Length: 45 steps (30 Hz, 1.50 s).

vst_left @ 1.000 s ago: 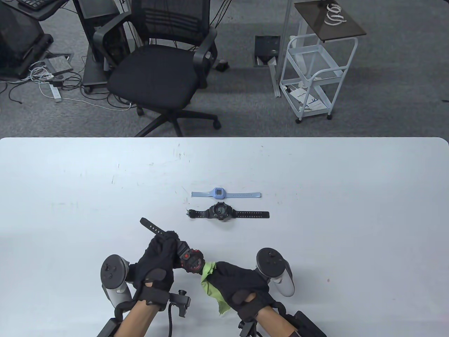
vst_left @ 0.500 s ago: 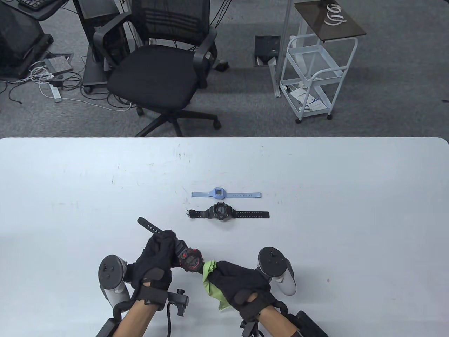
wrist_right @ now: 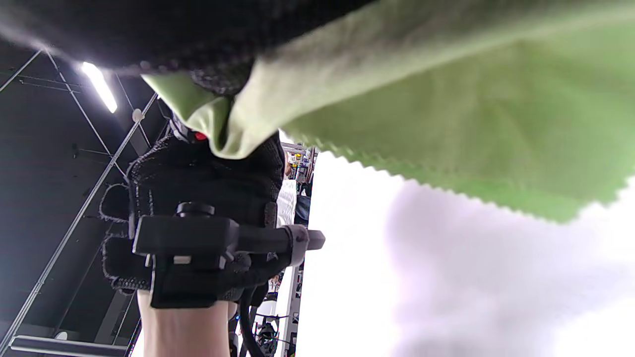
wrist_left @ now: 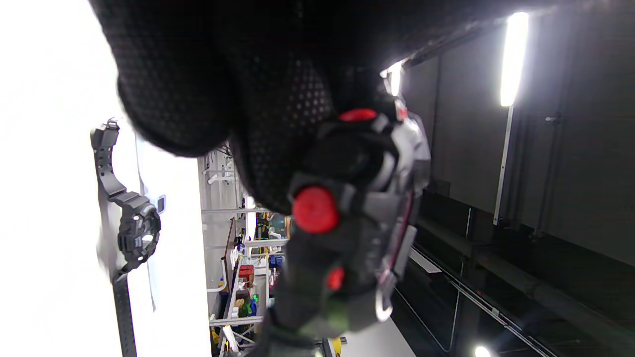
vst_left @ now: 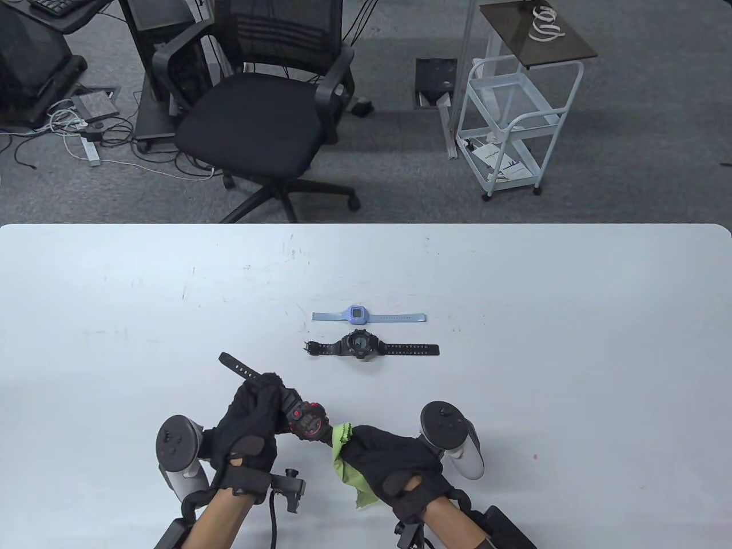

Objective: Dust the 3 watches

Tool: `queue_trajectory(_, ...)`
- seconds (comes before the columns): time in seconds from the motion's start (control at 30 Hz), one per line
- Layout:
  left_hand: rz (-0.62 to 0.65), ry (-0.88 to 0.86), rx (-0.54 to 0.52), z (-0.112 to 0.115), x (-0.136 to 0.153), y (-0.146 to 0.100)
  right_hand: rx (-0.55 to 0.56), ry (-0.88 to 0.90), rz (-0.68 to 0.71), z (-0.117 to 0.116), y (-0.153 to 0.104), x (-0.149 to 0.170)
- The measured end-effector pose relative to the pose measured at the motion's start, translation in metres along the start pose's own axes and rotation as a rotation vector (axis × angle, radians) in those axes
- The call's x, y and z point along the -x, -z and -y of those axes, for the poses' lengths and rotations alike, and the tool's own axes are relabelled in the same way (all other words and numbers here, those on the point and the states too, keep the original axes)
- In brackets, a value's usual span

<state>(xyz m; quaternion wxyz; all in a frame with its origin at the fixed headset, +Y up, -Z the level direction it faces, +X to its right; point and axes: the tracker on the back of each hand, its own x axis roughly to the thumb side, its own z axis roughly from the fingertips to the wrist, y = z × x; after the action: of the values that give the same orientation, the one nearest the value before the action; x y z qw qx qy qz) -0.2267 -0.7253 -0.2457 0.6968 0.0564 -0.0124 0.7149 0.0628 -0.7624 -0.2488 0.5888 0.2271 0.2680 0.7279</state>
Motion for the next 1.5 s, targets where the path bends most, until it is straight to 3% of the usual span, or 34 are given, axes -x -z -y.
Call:
queue_trajectory(0.57,0.009,-0.002,-0.025,-0.005,-0.002,0.001,-0.048,0.017,-0.008,0.002,-0.001,0.001)
queue_trajectory(0.83,0.017,-0.002,-0.033,-0.008,-0.004,0.000,0.013,-0.043,-0.041,0.003,-0.004,-0.002)
queue_trajectory(1.1,0.022,0.000,-0.039,-0.010,-0.005,0.000,-0.076,-0.007,-0.032,0.001,-0.002,-0.002)
queue_trajectory(1.23,0.025,-0.011,-0.055,-0.014,-0.006,0.000,-0.032,-0.058,-0.044,0.002,-0.004,-0.003)
queue_trajectory(1.4,0.026,-0.012,-0.065,-0.015,-0.007,0.000,-0.084,-0.035,-0.021,0.001,-0.005,-0.005)
queue_trajectory(1.5,0.021,-0.015,-0.076,-0.017,-0.006,0.000,-0.059,-0.029,-0.006,0.003,-0.006,-0.005)
